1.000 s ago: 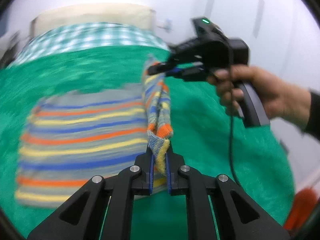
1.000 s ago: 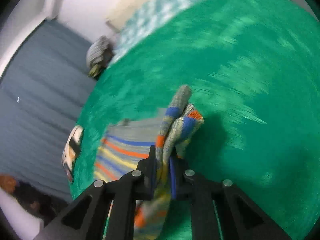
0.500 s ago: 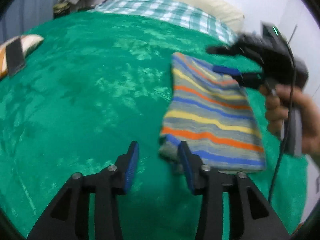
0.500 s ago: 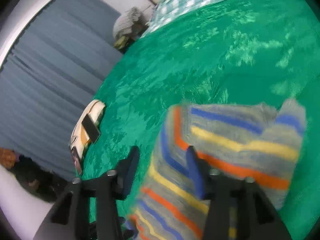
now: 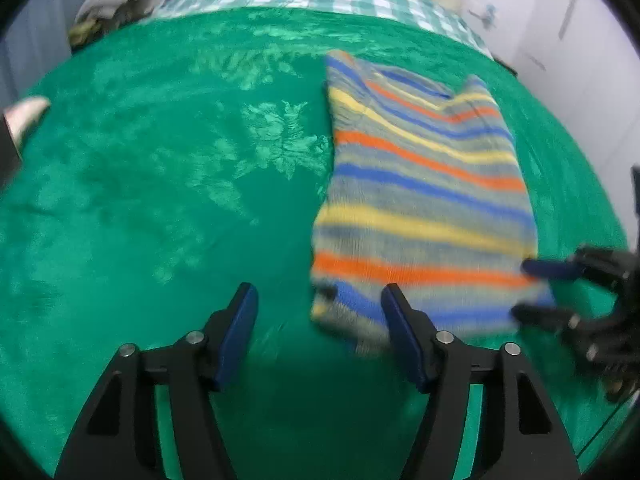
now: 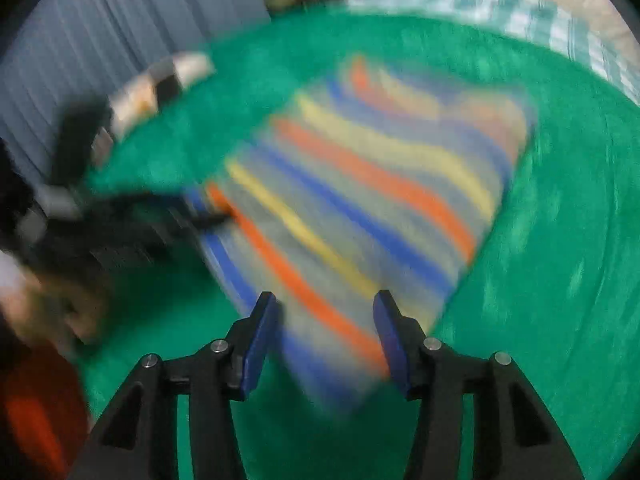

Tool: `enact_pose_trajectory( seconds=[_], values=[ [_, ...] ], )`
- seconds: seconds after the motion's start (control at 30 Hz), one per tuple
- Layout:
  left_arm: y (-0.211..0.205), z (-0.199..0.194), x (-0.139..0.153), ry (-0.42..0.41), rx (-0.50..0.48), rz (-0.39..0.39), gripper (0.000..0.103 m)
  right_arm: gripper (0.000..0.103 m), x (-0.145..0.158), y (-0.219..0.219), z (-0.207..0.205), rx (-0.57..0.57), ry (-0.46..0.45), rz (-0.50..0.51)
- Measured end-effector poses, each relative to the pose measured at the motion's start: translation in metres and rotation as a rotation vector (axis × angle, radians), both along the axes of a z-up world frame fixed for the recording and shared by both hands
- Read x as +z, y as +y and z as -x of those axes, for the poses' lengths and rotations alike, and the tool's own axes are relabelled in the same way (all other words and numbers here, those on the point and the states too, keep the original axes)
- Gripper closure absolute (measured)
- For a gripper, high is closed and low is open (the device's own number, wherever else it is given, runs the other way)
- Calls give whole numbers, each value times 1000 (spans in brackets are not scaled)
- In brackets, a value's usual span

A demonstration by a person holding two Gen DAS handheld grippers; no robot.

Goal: Fold small clothes

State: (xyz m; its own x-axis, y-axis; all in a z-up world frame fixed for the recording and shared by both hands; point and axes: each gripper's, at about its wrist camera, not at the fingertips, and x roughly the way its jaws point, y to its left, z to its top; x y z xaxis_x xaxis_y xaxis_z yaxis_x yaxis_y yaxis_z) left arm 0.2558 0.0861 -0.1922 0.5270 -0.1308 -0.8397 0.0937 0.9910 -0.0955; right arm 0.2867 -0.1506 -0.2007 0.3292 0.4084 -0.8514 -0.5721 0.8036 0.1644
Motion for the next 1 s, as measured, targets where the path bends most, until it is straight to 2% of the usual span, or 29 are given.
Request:
enact_pose_trajectory(
  seconds=[0.03, 0.07, 0.1, 0.17, 0.23, 0.33, 0.43, 0.57, 0.63, 0.7, 0.83, 0.9, 1.0],
  values=[
    [3, 8, 6, -4, 3, -18, 21, 53, 6, -3, 10, -24, -16, 1],
    [10, 19, 14, -18, 8, -19, 17, 47, 11, -6, 17, -41, -20, 6],
    [15, 30, 19, -30, 7, -4, 14, 42, 16, -10, 27, -60, -31, 9],
    [26, 48, 25, -36, 6, 32, 12, 24, 27, -20, 53, -95, -77, -3],
    [32, 65, 26, -33, 8, 58, 10, 19, 33, -30, 77, -134, -110, -11],
    [35, 83, 18, -12, 18, 59, 10, 17, 32, -37, 107, -195, -112, -18],
    [38, 79, 14, 10, 24, 62, 10, 17, 27, -48, 132, -261, -94, -39],
    [55, 60, 29, -19, 57, 157, 10, 17, 28, -55, 138, -302, -97, -66],
    [60, 40, 39, -49, 56, 199, 9, 17, 34, -60, 130, -323, -109, -95],
    [56, 4, 45, -60, 2, 219, 6, 17, 44, -64, 112, -346, -124, -148],
    [34, -70, 29, 15, -80, 217, 6, 15, 56, -66, 42, -384, -141, -264],
    [23, -103, 10, 79, -103, 222, 6, 14, 48, -67, -3, -407, -98, -323],
    [16, -132, -13, 117, -80, 242, 7, 14, 15, -72, -70, -454, 46, -434]
  ],
)
